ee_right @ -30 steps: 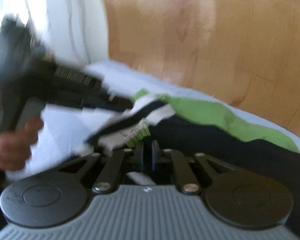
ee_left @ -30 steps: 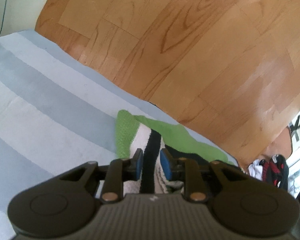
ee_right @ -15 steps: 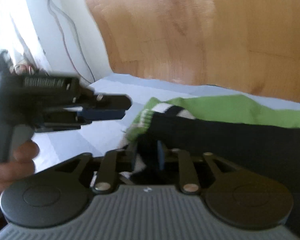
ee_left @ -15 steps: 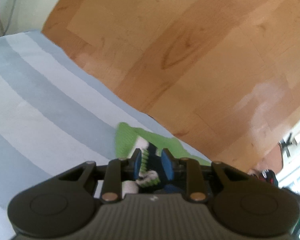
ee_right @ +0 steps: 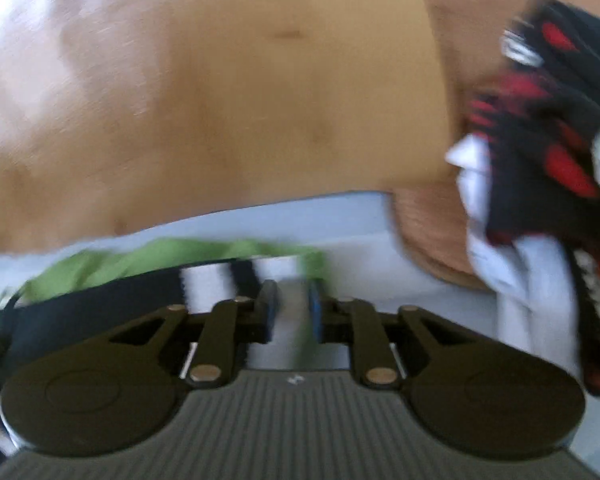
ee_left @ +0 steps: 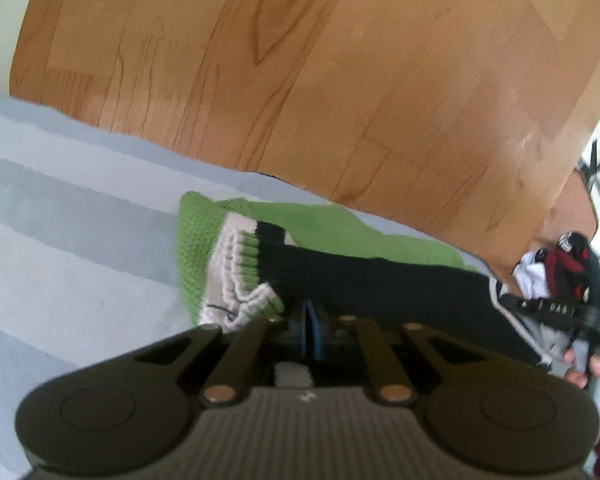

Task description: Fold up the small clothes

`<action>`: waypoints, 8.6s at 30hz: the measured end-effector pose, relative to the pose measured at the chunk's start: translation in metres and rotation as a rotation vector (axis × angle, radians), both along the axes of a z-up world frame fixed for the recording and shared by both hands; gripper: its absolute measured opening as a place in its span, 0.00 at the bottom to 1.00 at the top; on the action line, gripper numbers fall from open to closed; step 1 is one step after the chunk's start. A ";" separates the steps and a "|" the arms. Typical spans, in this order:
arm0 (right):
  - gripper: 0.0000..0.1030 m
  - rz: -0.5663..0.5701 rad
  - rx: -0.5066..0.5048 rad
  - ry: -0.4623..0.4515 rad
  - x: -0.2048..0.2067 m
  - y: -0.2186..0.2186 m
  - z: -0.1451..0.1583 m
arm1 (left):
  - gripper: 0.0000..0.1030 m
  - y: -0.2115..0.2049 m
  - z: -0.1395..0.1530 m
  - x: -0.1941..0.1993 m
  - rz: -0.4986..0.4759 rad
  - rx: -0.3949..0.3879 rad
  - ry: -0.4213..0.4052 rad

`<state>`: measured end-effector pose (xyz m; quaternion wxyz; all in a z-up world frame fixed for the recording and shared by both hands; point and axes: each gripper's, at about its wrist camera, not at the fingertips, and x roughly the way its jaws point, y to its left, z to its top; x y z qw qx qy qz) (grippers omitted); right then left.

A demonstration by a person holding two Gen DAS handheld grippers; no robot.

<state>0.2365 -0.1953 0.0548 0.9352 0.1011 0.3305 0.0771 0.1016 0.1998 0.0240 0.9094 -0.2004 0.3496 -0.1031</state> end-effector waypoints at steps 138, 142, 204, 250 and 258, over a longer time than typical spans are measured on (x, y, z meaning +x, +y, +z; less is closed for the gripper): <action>0.37 0.455 0.066 -0.026 0.061 0.058 0.047 | 0.46 -0.048 0.073 0.093 -0.061 0.337 0.066; 0.48 0.491 0.030 0.069 0.111 0.088 0.018 | 0.60 -0.055 0.040 0.136 -0.101 0.358 0.108; 0.26 0.590 0.191 -0.100 -0.259 0.051 -0.029 | 0.22 0.037 0.056 -0.192 0.198 0.058 0.048; 0.13 0.853 0.236 0.135 -0.167 0.297 0.004 | 0.21 0.114 0.072 -0.253 0.260 -0.182 -0.094; 0.33 0.959 0.298 0.104 -0.184 0.250 0.032 | 0.37 0.086 0.091 -0.213 0.154 -0.144 -0.142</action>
